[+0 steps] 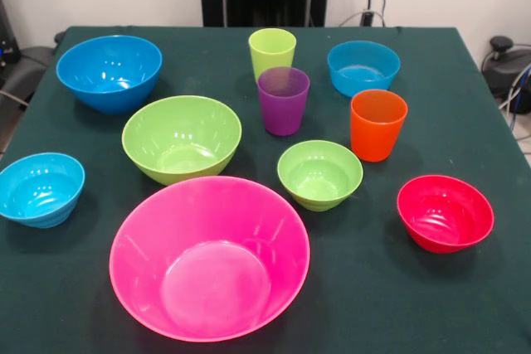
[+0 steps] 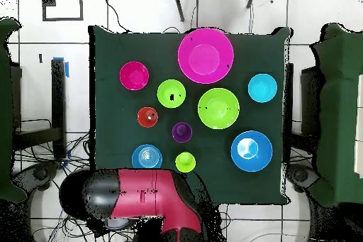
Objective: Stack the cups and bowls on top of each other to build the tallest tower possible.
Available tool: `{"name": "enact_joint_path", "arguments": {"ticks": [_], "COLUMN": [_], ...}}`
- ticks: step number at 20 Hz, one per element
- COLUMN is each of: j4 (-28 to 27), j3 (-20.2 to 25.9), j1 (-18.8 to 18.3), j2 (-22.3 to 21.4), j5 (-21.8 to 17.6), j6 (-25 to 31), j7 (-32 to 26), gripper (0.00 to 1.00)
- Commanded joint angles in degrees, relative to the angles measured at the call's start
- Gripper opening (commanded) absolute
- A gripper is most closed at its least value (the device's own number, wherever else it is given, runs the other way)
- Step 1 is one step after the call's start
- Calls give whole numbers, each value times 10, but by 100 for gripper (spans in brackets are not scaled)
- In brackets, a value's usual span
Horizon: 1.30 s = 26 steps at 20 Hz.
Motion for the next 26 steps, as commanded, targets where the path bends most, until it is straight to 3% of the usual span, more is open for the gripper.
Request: {"name": "enact_joint_path", "arguments": {"ticks": [1,13,17,23,25,26], "j4": [18,93,126,136,127,149], "j3": [32,38,44,58,64,70], "j1": [-13,-40,-64,-70,-70,-67], "j2": [47,66,102,112,135,121], "j5": [-19,-15,-21,-33,-37,-29], "j6": [-55,-211,-293,-333,-353,-363], "j7": [24,-3,-9,-5,2,4], "gripper": [100,100,100,100,100,100]}}
